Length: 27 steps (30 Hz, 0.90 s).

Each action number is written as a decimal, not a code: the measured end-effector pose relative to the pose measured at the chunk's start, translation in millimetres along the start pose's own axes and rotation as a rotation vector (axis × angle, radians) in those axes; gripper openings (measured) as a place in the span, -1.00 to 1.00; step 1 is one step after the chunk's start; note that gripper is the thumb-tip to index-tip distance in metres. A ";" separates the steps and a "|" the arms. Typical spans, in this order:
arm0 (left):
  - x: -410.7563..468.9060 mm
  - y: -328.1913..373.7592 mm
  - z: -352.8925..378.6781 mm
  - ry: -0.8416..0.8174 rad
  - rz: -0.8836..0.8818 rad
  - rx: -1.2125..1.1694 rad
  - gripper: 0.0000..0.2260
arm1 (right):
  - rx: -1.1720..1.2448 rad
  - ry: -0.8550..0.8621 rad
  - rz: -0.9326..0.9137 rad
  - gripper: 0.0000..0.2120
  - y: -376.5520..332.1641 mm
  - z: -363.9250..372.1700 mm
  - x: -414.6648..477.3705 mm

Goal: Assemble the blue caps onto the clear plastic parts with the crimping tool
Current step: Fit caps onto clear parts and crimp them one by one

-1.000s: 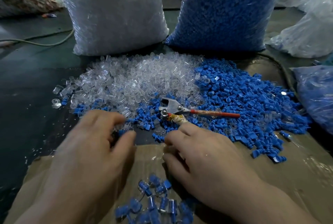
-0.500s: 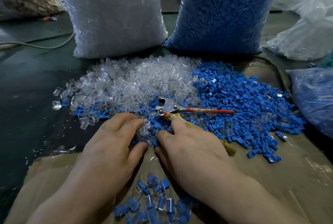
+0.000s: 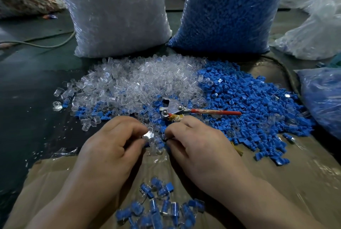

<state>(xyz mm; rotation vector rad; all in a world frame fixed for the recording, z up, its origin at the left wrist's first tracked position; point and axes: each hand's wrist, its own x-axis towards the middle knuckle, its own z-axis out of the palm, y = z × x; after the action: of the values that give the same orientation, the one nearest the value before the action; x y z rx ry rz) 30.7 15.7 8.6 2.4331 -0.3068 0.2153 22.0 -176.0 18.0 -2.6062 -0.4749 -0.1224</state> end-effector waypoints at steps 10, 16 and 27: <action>-3.6 -5.0 5.0 0.235 -0.118 -0.185 -0.69 | 0.295 0.132 0.090 -0.91 1.1 -1.1 -4.9; -5.6 1.1 5.9 0.176 -0.068 -0.171 -0.74 | 0.360 0.078 0.128 -0.88 -0.8 -1.9 -4.5; -5.6 -5.1 10.6 0.301 -0.134 -0.340 -0.71 | 0.275 0.075 0.073 -0.77 -1.1 -5.2 -3.6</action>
<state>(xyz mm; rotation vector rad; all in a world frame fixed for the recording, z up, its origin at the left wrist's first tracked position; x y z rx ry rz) 27.6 13.7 -4.0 2.0404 -0.0401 0.4273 18.3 -178.7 22.5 -2.3372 -0.3432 -0.1210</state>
